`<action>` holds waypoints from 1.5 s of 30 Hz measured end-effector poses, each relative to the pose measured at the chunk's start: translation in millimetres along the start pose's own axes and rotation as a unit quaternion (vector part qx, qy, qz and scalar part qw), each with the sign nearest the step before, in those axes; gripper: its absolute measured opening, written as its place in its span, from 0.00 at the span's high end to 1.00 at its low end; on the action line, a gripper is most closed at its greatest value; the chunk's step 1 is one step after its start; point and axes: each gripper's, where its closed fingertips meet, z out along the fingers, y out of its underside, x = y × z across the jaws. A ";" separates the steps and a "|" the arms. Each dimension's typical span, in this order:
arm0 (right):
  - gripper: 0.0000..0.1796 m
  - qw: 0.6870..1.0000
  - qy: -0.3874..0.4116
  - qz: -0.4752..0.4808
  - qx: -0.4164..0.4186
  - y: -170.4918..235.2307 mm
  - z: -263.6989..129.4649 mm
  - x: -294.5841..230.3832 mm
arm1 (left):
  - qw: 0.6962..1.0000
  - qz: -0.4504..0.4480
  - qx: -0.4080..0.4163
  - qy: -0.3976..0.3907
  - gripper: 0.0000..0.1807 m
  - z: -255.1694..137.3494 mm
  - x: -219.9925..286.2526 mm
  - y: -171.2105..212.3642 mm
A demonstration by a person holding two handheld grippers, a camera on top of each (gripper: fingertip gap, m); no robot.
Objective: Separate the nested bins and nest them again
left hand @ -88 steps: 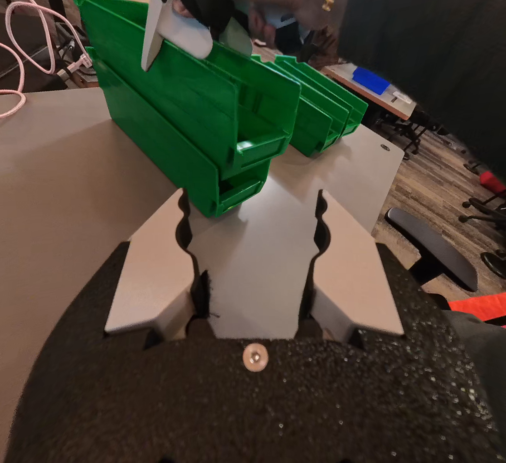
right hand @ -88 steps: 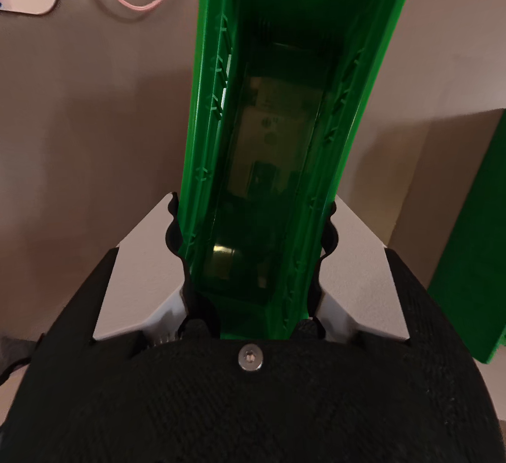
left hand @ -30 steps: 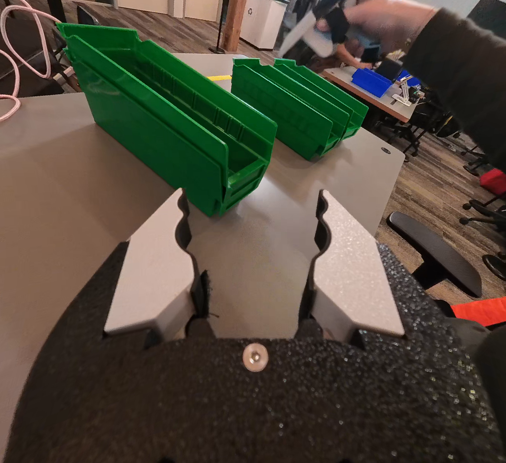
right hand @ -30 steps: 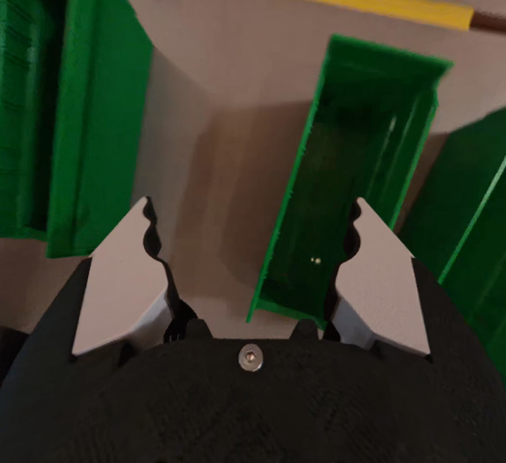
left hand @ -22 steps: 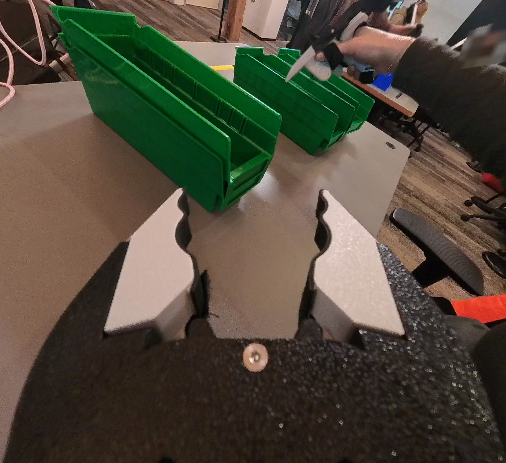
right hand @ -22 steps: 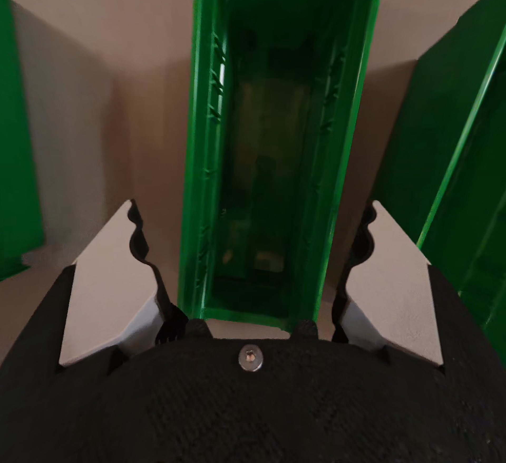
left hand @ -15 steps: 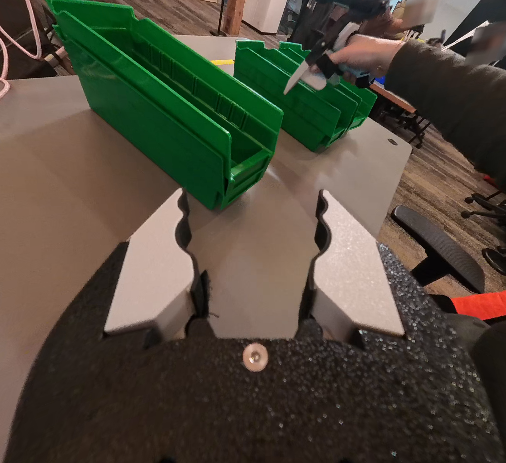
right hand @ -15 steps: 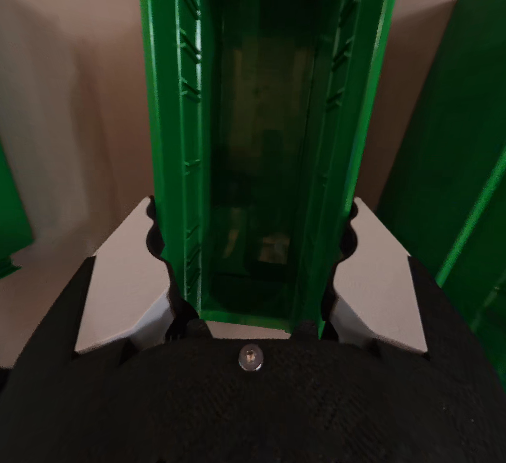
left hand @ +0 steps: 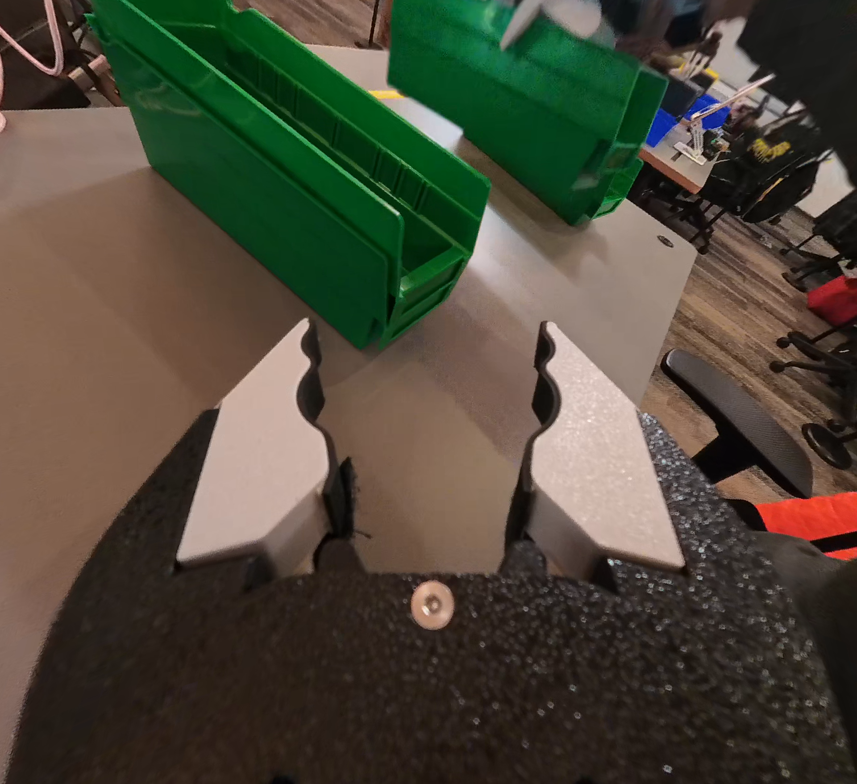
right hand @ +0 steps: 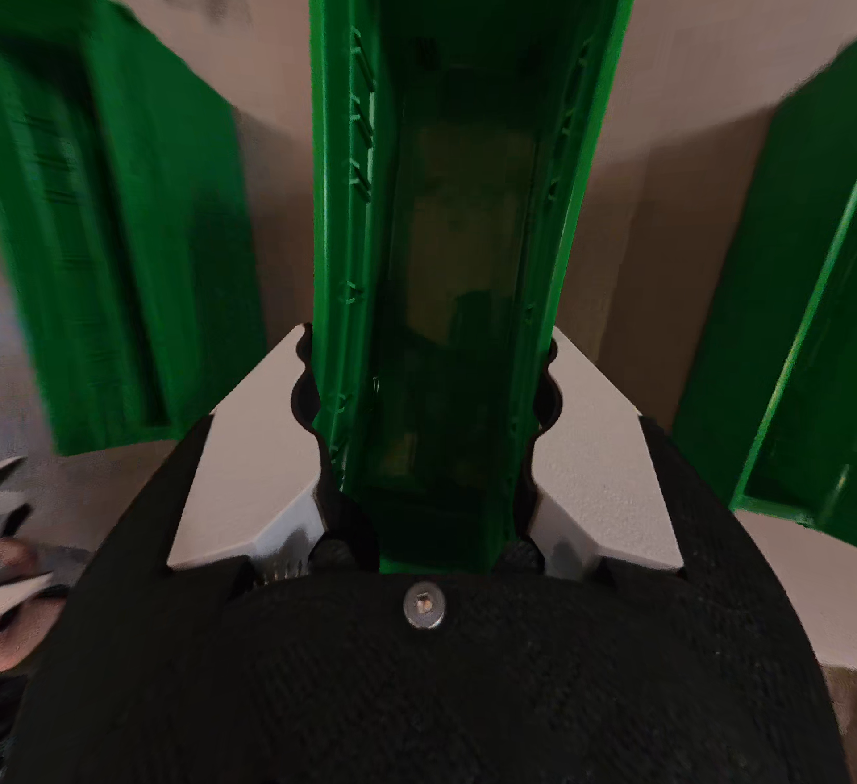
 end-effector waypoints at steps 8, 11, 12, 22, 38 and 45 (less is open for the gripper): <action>0.46 0.988 -0.139 -0.066 0.030 -17.1 -40.6 -173.6 | 1.000 0.003 0.002 0.000 0.49 -1.3 2.0 -0.1; 0.46 0.979 -0.192 -0.065 0.011 -10.2 -32.3 -222.2 | 1.000 0.015 -0.002 -0.003 0.49 -4.4 6.1 -0.6; 0.46 0.981 -0.181 -0.070 0.012 -10.7 -27.0 -228.3 | 1.000 0.020 0.002 -0.006 0.49 -5.9 6.9 -2.4; 0.45 0.994 -0.076 -0.074 0.011 -10.0 19.2 -239.2 | 1.000 0.015 0.004 0.001 0.49 -4.2 7.1 -3.4; 0.37 0.992 0.008 -0.117 0.053 -4.9 82.0 -225.4 | 1.000 0.014 -0.006 0.002 0.49 2.2 7.6 0.4; 0.11 0.978 -0.114 -0.143 0.098 -5.0 65.6 -249.9 | 1.000 0.017 -0.019 0.000 0.48 6.7 7.7 5.0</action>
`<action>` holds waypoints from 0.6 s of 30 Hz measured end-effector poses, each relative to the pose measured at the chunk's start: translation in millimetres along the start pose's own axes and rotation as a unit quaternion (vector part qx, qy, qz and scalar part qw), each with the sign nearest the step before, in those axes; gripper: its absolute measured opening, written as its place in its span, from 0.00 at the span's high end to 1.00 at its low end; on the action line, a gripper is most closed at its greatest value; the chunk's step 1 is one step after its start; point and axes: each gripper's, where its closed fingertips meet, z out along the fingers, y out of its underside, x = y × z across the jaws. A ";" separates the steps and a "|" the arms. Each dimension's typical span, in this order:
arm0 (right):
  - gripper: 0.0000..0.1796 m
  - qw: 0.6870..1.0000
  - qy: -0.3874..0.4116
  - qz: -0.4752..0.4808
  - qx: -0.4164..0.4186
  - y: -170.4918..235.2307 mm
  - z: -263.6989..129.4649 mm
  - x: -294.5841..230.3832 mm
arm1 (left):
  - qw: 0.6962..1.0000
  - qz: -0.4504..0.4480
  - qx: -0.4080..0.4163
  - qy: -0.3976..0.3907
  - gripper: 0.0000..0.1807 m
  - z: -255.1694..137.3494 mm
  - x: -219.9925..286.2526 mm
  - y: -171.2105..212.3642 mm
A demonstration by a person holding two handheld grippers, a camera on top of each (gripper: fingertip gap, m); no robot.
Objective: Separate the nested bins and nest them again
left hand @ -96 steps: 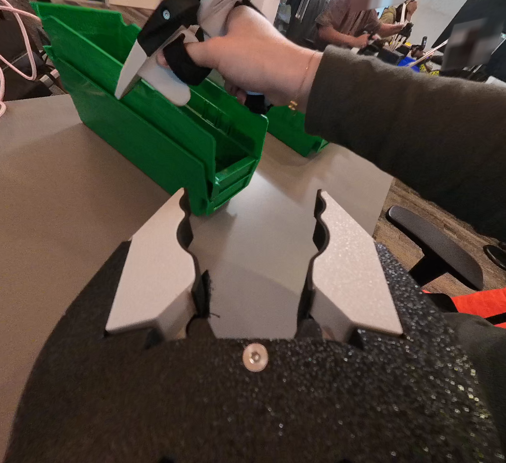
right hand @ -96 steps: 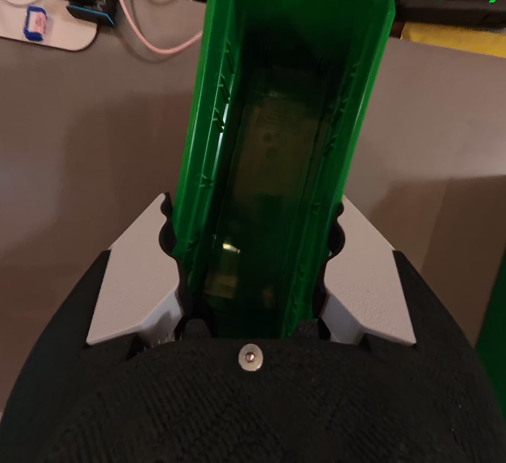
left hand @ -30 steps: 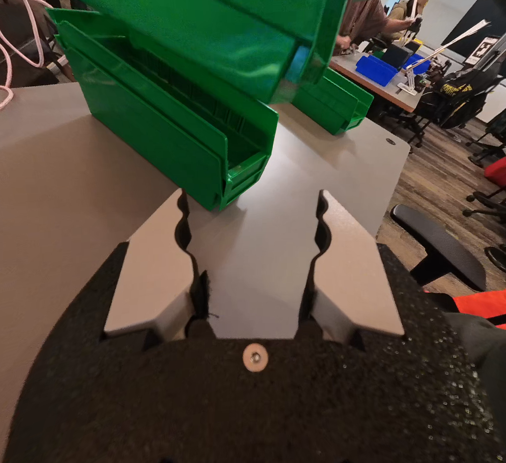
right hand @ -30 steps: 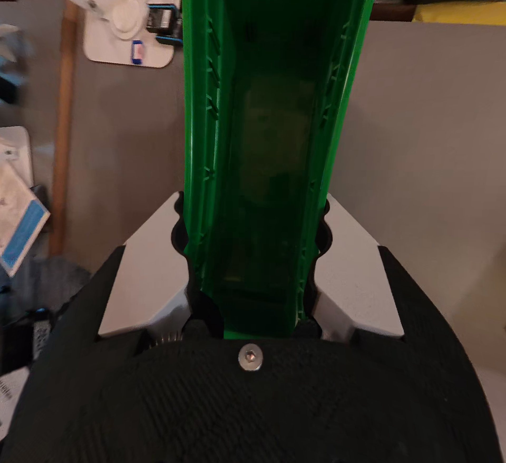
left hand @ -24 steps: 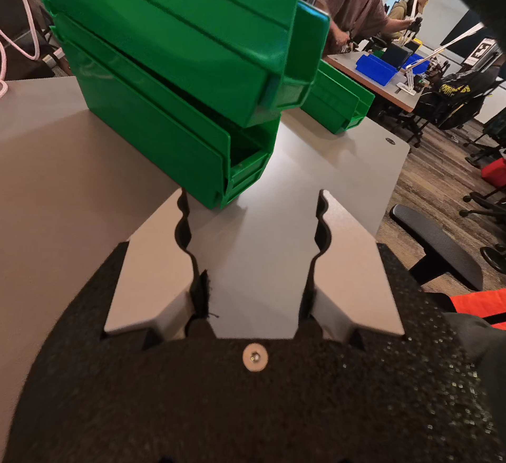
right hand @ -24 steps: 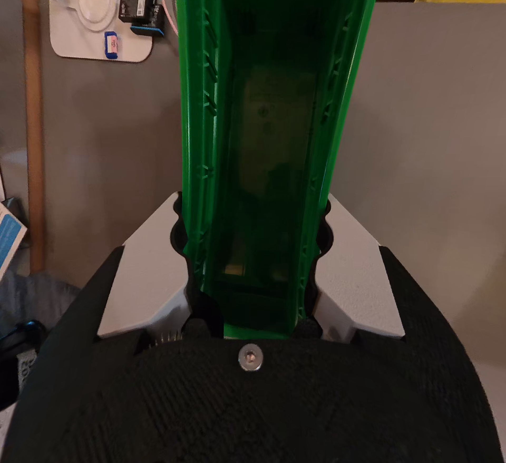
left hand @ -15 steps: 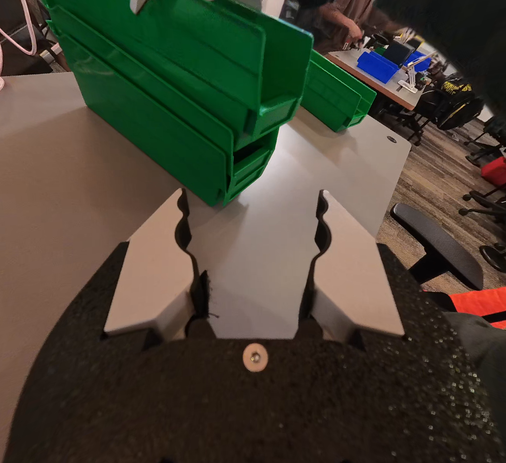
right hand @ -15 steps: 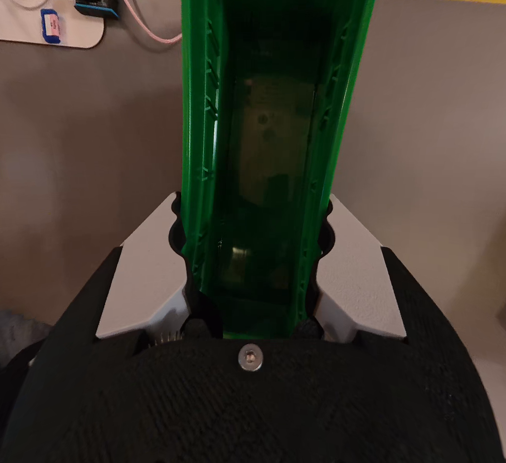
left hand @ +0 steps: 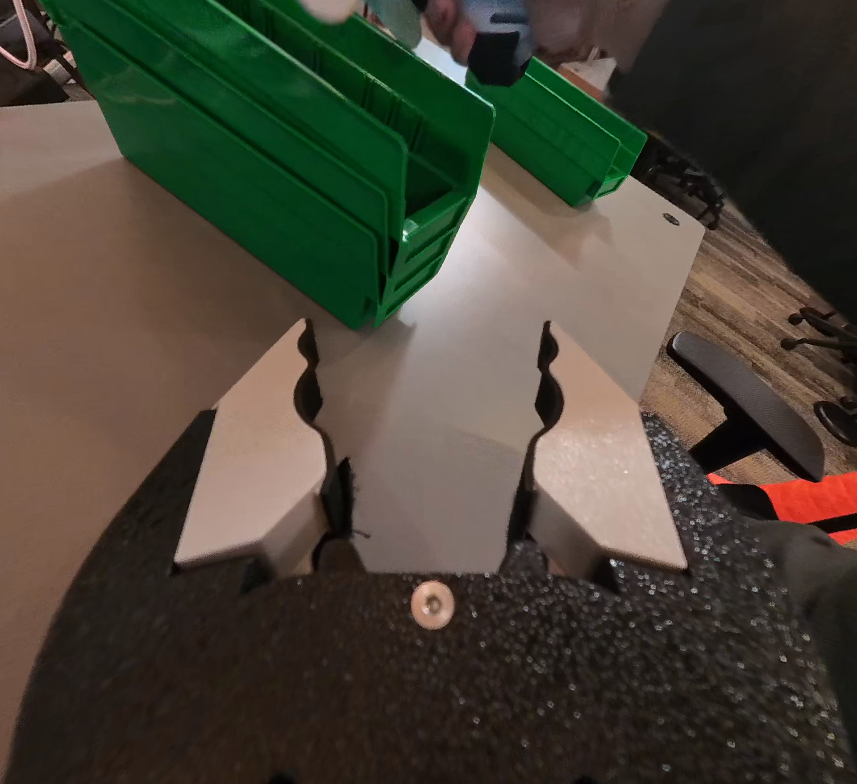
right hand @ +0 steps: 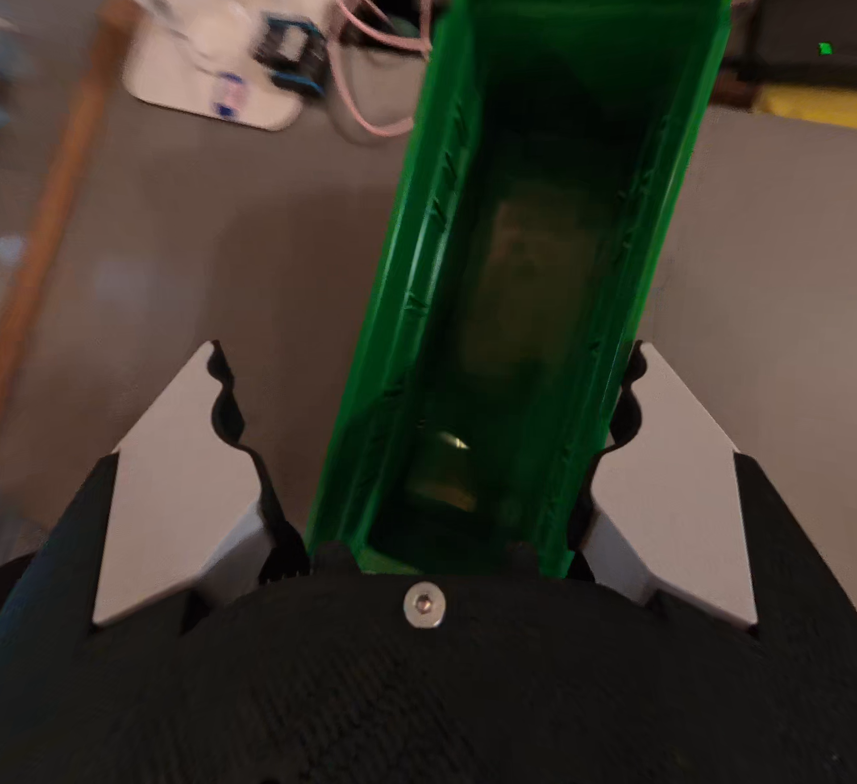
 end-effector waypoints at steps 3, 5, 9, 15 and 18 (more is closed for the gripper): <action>0.11 0.991 -0.094 -0.038 0.089 -10.9 -41.0 -17.6 | 1.000 -0.002 0.003 -0.002 0.47 -1.7 -2.0 -0.5; 0.11 0.980 -0.127 -0.065 0.141 -4.7 -73.7 -9.0 | 1.000 -0.005 0.006 -0.003 0.47 -3.6 -3.4 -1.4; 0.12 0.970 -0.101 -0.106 0.192 36.4 -120.6 66.0 | 1.000 -0.009 0.011 -0.007 0.47 -6.5 -6.4 -2.4; 0.11 0.965 0.143 -0.035 0.217 89.6 -172.1 294.3 | 1.000 -0.011 0.006 -0.019 0.47 -5.7 -11.1 -1.3; 0.11 0.969 0.180 0.041 0.164 113.9 -180.8 369.2 | 1.000 -0.014 0.000 -0.015 0.47 -0.9 -10.5 0.5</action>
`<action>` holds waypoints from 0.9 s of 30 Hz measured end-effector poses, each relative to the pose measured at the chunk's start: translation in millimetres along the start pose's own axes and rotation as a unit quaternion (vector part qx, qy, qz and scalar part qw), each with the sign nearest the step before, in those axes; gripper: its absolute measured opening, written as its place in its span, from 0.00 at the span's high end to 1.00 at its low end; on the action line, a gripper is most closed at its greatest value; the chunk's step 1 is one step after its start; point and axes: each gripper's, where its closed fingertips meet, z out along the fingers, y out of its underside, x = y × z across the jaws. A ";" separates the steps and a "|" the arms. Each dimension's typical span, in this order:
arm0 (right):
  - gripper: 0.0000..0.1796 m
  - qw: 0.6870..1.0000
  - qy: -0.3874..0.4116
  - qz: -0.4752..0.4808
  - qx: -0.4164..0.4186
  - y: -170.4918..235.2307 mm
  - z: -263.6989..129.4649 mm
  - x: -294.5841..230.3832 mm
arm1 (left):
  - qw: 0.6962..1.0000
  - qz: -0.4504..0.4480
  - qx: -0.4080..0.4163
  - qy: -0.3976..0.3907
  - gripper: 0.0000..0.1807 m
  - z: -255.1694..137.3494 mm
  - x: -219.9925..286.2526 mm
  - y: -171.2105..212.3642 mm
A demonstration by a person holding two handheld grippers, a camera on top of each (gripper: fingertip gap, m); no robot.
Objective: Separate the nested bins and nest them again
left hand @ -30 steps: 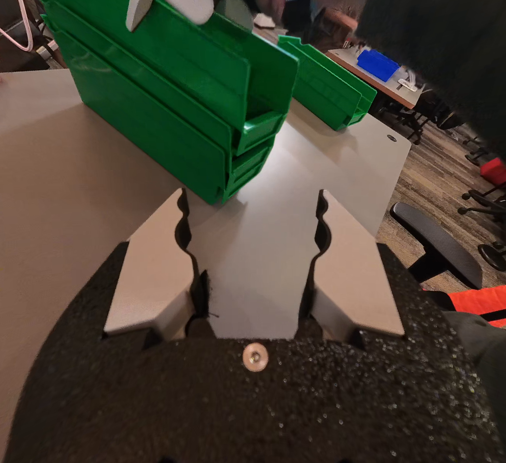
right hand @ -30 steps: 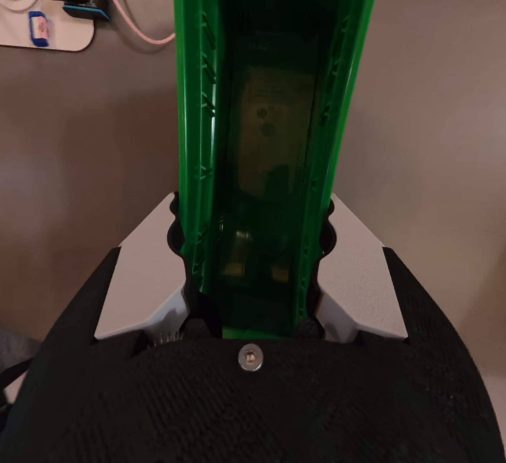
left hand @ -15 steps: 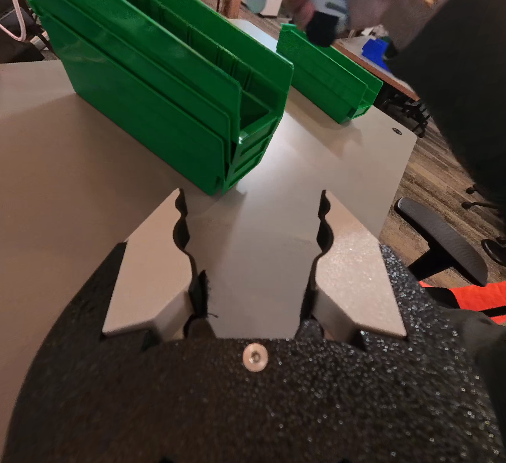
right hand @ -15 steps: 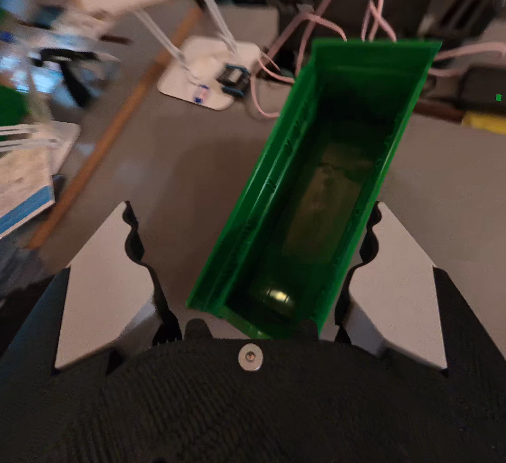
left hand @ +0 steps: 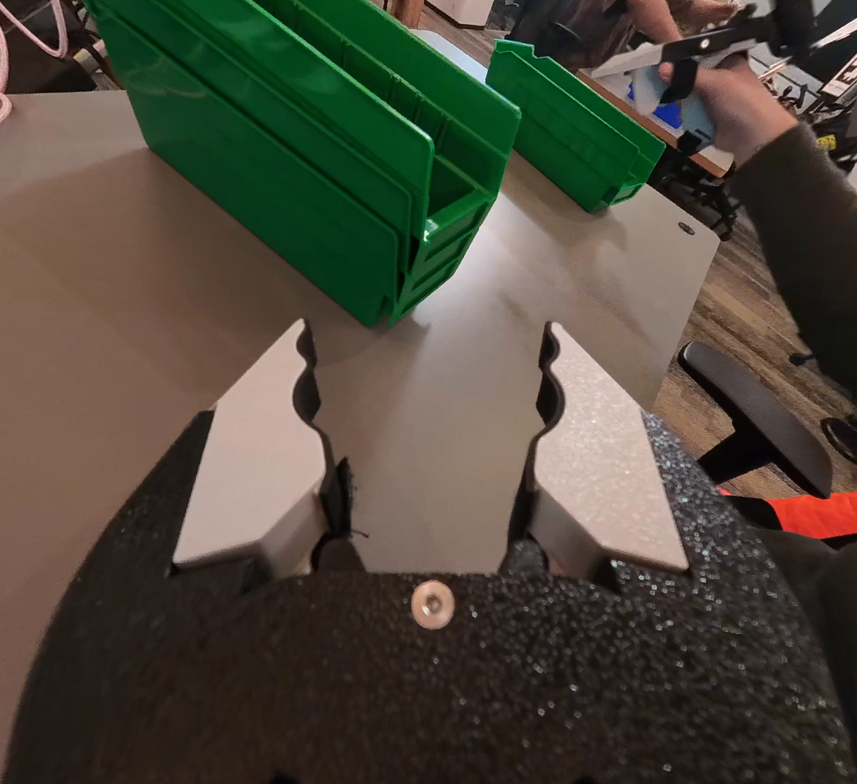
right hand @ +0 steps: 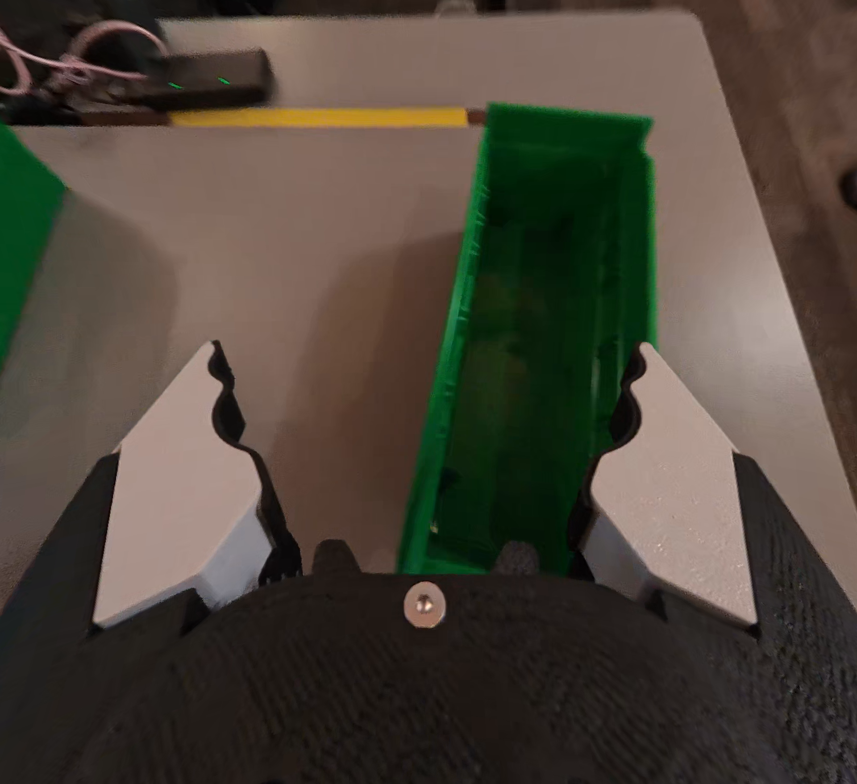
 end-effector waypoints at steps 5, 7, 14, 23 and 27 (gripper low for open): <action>0.11 0.993 0.034 0.033 -0.107 21.3 30.4 55.6 | 1.000 -0.008 -0.019 0.014 0.47 11.8 2.8 8.1; 0.11 0.989 0.029 0.049 -0.138 29.0 43.4 62.0 | 0.999 -0.005 -0.027 0.016 0.49 15.8 3.6 11.4; 0.11 0.959 0.027 0.033 -0.280 64.1 64.2 62.0 | 1.000 0.027 -0.008 0.007 0.58 25.2 -0.2 6.7; 0.35 0.944 0.010 0.008 -0.331 69.3 51.3 53.0 | 1.000 0.010 -0.013 0.015 0.55 26.6 -2.8 10.6; 0.39 0.946 0.006 0.040 -0.321 64.8 45.3 42.1 | 1.000 0.006 0.002 0.021 0.55 19.5 0.3 4.2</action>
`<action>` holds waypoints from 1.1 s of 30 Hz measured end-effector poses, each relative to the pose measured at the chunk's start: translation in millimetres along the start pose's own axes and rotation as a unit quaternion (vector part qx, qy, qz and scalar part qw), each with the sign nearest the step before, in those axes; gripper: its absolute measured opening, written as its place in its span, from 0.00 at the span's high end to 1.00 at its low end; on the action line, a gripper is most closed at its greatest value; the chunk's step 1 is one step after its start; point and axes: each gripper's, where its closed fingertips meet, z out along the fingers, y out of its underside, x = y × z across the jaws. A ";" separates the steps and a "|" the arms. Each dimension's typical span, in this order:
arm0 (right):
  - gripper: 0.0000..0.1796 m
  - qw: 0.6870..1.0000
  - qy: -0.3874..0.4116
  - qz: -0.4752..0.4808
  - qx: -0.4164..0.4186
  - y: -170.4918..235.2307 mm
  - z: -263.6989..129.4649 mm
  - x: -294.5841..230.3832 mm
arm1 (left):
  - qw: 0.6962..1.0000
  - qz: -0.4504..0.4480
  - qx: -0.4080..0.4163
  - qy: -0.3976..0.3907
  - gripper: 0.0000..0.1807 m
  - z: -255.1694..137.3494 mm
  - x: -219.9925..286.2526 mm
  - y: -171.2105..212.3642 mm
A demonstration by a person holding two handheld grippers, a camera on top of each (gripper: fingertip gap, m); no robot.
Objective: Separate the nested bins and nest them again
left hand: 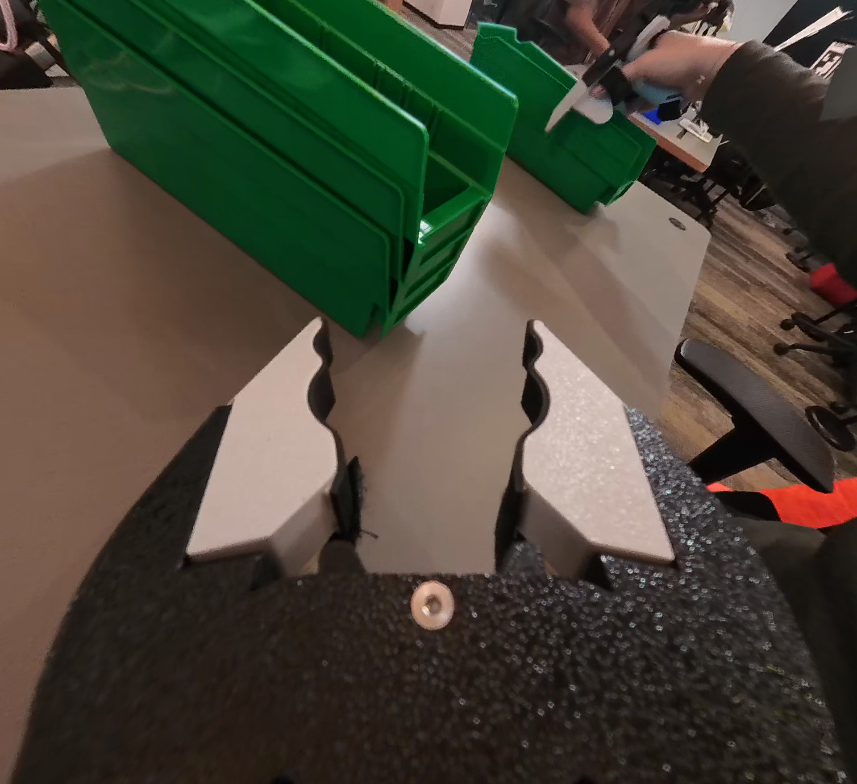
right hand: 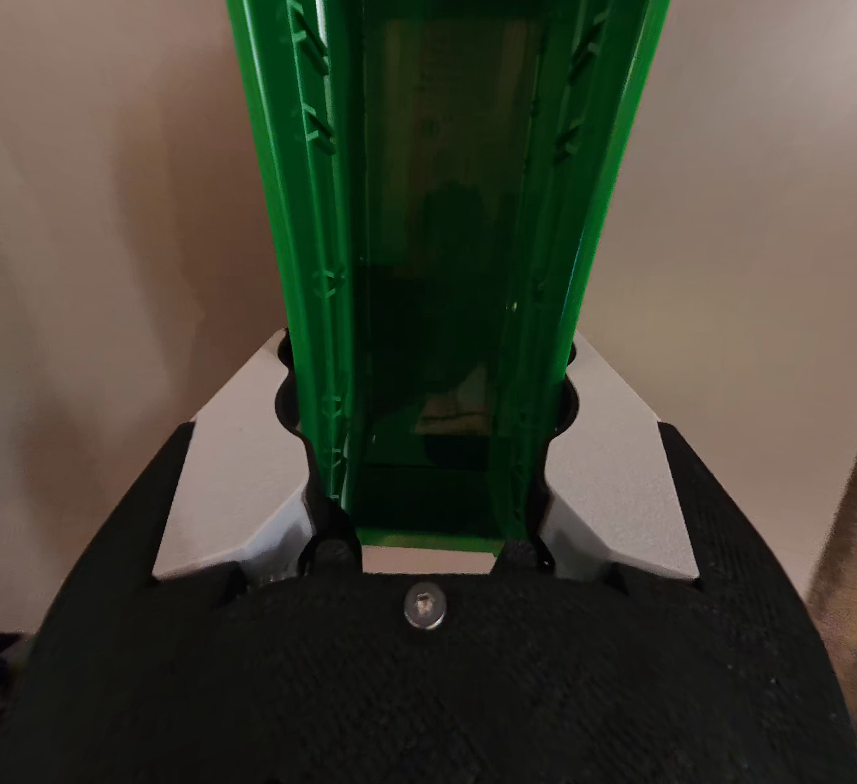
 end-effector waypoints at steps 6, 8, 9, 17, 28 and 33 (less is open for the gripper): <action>0.41 0.979 -0.165 0.051 0.111 -41.4 -64.8 -78.3 | 1.000 -0.003 0.024 0.005 0.55 -14.0 0.7 -9.1; 0.41 0.972 -0.192 0.021 0.135 -54.8 -95.9 -118.5 | 0.999 -0.010 0.037 0.009 0.55 -19.6 -0.6 -12.7; 0.40 0.969 -0.202 0.004 0.142 -60.3 -111.1 -141.2 | 0.999 -0.014 0.044 0.009 0.55 -22.2 -1.8 -14.4; 0.36 0.942 -0.308 -0.065 0.119 -75.2 -185.5 -340.1 | 0.996 -0.048 0.074 0.021 0.55 -34.2 -10.7 -18.1; 0.34 0.975 -0.200 -0.092 0.026 -54.6 -129.1 -428.0 | 0.995 -0.040 0.088 0.031 0.55 -40.1 -2.3 -26.0; 0.34 0.969 -0.224 -0.101 0.015 -50.7 -138.5 -453.1 | 0.995 -0.041 0.081 0.033 0.55 -35.2 -1.7 -24.0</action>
